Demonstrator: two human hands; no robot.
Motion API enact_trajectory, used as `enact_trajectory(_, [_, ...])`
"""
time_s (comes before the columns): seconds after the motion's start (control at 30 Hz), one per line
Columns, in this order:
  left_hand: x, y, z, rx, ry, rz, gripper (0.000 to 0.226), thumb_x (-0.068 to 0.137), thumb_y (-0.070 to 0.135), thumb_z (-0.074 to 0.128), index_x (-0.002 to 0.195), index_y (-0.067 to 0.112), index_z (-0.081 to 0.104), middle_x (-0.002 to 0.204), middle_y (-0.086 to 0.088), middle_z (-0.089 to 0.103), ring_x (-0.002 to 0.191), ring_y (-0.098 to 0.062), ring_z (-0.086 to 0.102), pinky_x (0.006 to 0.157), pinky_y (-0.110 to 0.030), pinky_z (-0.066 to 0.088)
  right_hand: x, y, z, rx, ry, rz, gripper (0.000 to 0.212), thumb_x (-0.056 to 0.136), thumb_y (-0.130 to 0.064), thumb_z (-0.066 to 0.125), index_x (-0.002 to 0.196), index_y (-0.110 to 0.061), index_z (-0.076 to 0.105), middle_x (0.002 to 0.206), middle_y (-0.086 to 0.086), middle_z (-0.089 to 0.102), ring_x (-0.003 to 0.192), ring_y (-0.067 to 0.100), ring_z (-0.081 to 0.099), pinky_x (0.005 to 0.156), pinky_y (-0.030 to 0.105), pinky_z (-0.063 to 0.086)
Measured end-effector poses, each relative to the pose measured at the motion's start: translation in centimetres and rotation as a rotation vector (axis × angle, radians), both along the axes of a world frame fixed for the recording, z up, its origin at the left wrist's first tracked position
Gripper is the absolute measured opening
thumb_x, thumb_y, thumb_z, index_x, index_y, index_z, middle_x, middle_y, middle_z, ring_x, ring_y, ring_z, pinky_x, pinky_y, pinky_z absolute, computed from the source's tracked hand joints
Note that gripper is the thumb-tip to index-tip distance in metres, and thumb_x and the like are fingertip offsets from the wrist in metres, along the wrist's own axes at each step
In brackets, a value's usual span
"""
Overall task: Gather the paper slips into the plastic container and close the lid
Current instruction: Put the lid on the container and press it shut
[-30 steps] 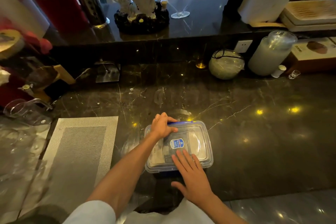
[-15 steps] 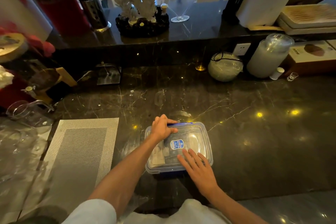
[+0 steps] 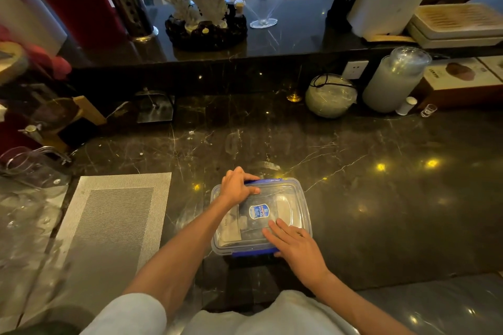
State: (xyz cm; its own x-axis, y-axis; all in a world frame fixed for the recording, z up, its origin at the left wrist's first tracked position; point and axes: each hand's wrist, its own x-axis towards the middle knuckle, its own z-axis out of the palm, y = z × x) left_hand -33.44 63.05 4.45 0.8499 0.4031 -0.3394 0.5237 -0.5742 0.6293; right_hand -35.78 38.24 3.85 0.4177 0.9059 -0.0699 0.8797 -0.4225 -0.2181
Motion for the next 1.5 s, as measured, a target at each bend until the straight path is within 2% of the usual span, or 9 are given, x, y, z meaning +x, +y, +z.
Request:
enact_trajectory(0.27, [-0.2,-0.1,0.1,-0.015,-0.007,-0.003,0.043,0.084,0.036,0.074,0.125,0.028,0.066,0.114,0.000,0.051,0.115,-0.020,0.043,0.104,-0.042,0.042,-0.4,0.1,0.3,0.070,0.046,-0.080,0.068,0.057,-0.033,0.094,0.121,-0.032,0.071,0.126,-0.010,0.069,0.117,0.012,0.066,0.083,0.027,0.059])
enact_trajectory(0.4, [-1.9,-0.3,-0.6,0.199,-0.027,-0.138,0.059,0.091,0.052,0.056,0.145,0.036,0.042,0.139,0.002,0.044,0.135,-0.023,0.033,0.116,-0.040,0.019,0.8,-0.2,0.2,0.125,0.303,-0.163,0.051,0.093,-0.059,0.047,0.141,-0.041,0.050,0.149,-0.022,0.044,0.143,-0.002,0.034,0.114,0.030,0.037])
enact_trajectory(0.5, [-5.0,-0.5,-1.7,0.211,-0.115,0.061,0.072,0.092,0.054,0.052,0.153,0.038,0.018,0.156,0.003,0.027,0.147,-0.021,0.017,0.121,-0.048,0.001,2.4,-0.2,0.1,0.274,0.485,-0.343,0.058,0.091,-0.070,0.035,0.146,-0.049,0.032,0.155,-0.025,0.029,0.148,-0.002,0.021,0.122,0.037,0.022])
enact_trajectory(0.63, [-9.6,-0.2,-3.0,-0.017,-0.161,0.480,0.083,0.089,0.055,0.058,0.154,0.038,0.008,0.162,-0.002,0.016,0.150,-0.026,0.011,0.118,-0.057,0.015,5.2,-0.3,-0.4,0.356,0.561,-0.621,0.080,0.088,-0.064,0.048,0.154,-0.043,0.008,0.164,-0.017,0.005,0.153,0.008,-0.001,0.120,0.048,0.011])
enact_trajectory(0.77, [-12.3,-0.9,-3.6,-0.366,-0.156,0.618,0.088,0.088,0.054,0.058,0.154,0.038,0.002,0.165,-0.003,0.010,0.150,-0.030,0.015,0.114,-0.059,0.025,6.2,0.0,-1.2,0.446,0.953,-0.752,0.093,0.081,-0.060,0.061,0.143,-0.062,-0.007,0.165,-0.007,0.014,0.148,0.026,0.029,0.113,0.056,0.035])
enact_trajectory(0.9, [-12.5,-2.0,-4.4,-0.611,-0.162,0.654,0.078,0.095,0.042,0.055,0.156,0.029,0.007,0.157,-0.007,0.032,0.135,-0.028,0.047,0.104,-0.046,0.048,6.0,0.5,-2.3,0.459,1.078,-0.782,0.093,0.081,-0.054,0.061,0.152,-0.047,0.002,0.155,-0.005,0.037,0.125,0.015,0.054,0.087,0.027,0.056])
enact_trajectory(1.1, [-12.0,-3.4,-5.1,-0.588,-0.253,0.731,0.043,0.098,0.036,0.050,0.139,0.026,0.039,0.131,-0.004,0.056,0.099,-0.004,0.061,0.060,-0.011,0.055,6.4,1.0,-3.0,0.559,1.178,-0.822,0.063,0.093,-0.032,0.061,0.148,-0.035,0.031,0.143,0.001,0.052,0.116,0.016,0.061,0.086,0.033,0.059])
enact_trajectory(1.2, [-11.5,-2.7,-5.1,-0.602,-0.254,0.715,0.040,0.097,0.036,0.052,0.136,0.027,0.042,0.126,-0.002,0.059,0.098,-0.004,0.063,0.060,-0.012,0.055,7.0,1.6,-3.0,0.585,1.230,-0.857,0.057,0.093,-0.033,0.061,0.143,-0.042,0.035,0.138,-0.003,0.056,0.118,0.019,0.062,0.093,0.044,0.058])
enact_trajectory(1.5, [-7.7,-0.1,-4.1,-0.542,-0.236,0.700,0.040,0.095,0.036,0.056,0.133,0.032,0.042,0.136,-0.003,0.056,0.107,-0.007,0.062,0.073,-0.017,0.057,9.6,4.3,-2.6,0.529,1.190,-0.898,0.059,0.094,-0.035,0.060,0.144,-0.047,0.029,0.140,0.000,0.054,0.102,0.006,0.065,0.065,0.017,0.058])
